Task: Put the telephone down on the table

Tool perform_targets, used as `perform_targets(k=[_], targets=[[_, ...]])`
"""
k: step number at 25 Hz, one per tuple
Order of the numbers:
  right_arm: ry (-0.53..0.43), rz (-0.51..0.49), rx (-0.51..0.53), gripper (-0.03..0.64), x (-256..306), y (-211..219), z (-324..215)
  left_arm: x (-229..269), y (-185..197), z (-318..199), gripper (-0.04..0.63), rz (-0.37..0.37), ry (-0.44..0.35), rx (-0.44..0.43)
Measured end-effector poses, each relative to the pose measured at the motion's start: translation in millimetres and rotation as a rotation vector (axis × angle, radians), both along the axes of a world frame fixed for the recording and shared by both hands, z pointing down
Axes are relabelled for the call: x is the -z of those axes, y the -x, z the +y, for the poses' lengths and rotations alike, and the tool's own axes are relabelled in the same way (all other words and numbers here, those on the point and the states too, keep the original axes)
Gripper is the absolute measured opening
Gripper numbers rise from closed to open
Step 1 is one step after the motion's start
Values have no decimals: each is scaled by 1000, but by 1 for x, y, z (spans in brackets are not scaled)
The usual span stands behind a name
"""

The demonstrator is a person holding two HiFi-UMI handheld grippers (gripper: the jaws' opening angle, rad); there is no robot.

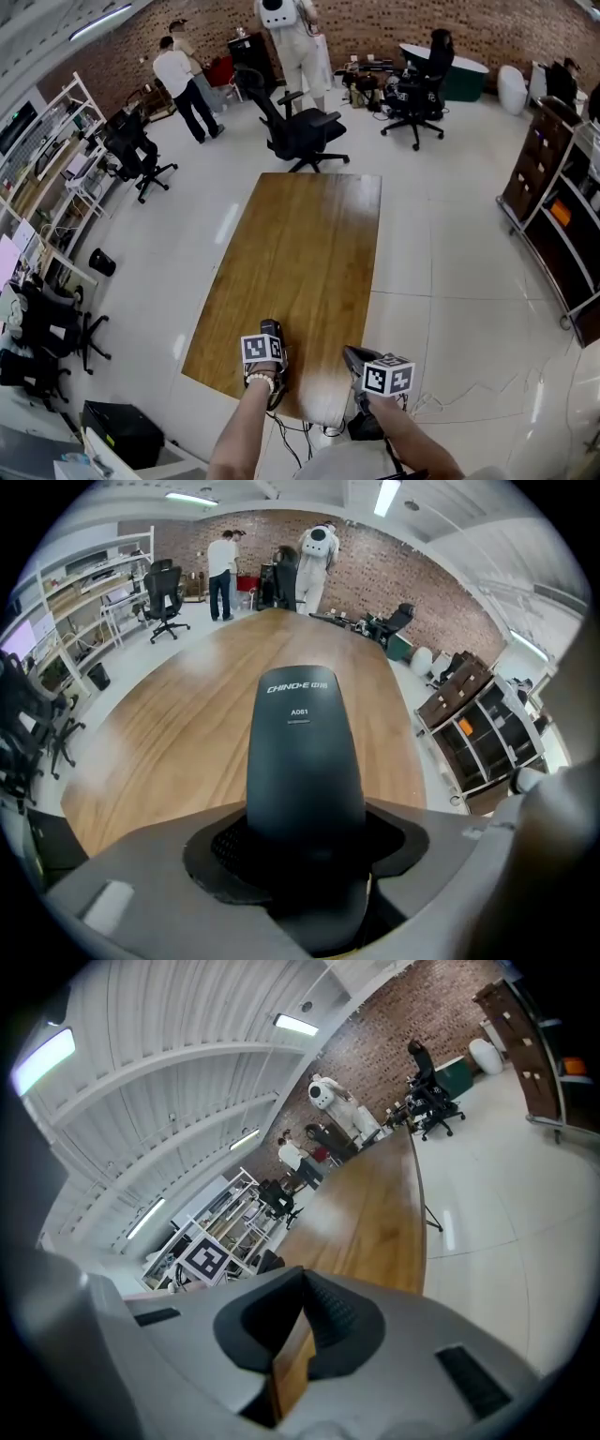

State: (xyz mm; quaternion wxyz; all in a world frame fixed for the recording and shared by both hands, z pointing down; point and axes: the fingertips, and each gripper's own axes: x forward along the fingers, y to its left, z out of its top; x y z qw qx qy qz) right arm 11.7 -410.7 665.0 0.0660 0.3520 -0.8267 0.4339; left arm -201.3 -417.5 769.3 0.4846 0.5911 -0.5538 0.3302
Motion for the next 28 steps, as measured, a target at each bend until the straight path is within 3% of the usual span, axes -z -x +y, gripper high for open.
perform_targets(k=[7,17,28], targets=[[88,-19,-42,8,-28,-22,-10,-36,8,-17,281,-116,138,-21],[119,-37,-75,8,-41,-35,-24,-54,7,-20,281,-50,195,-25],[114,-43,-78,8,-37,-29,-37,-57,7,-19,304,-144,267,-97]])
